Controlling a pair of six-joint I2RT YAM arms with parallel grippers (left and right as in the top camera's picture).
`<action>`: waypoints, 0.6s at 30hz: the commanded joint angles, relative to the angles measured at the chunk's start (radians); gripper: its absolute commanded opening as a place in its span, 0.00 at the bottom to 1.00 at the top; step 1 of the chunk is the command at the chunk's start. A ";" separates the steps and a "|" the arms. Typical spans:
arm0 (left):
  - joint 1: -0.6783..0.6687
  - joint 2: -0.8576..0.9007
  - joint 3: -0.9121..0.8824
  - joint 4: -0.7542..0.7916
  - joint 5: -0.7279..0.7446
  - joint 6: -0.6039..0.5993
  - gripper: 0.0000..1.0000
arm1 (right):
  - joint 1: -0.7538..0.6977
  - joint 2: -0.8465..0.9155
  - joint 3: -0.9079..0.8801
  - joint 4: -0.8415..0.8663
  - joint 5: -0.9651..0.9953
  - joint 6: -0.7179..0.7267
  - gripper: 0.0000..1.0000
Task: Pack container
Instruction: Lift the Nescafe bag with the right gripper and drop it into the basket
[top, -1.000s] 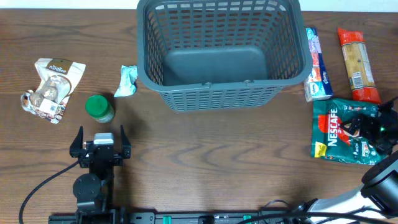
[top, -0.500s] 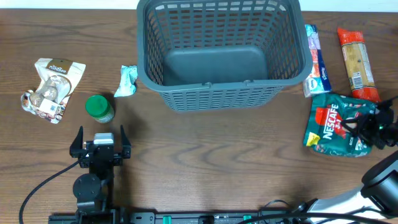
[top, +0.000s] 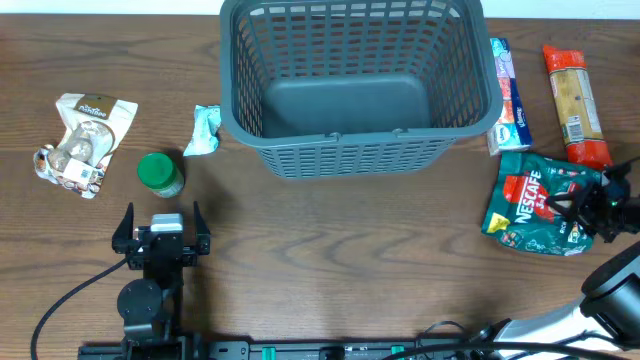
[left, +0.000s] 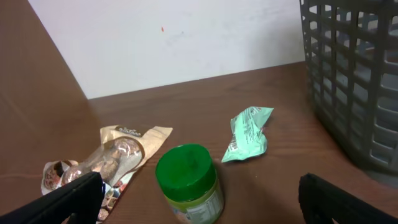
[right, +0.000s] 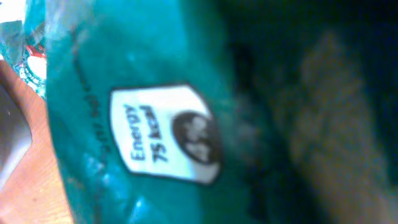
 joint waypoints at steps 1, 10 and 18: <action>0.003 -0.006 -0.029 -0.019 0.003 0.013 0.98 | 0.005 -0.073 0.067 -0.048 0.042 0.032 0.01; 0.003 -0.006 -0.029 -0.019 0.003 0.013 0.99 | 0.012 -0.244 0.330 -0.255 0.005 0.032 0.01; 0.003 -0.006 -0.029 -0.019 0.003 0.013 0.99 | 0.146 -0.407 0.536 -0.288 -0.152 0.032 0.01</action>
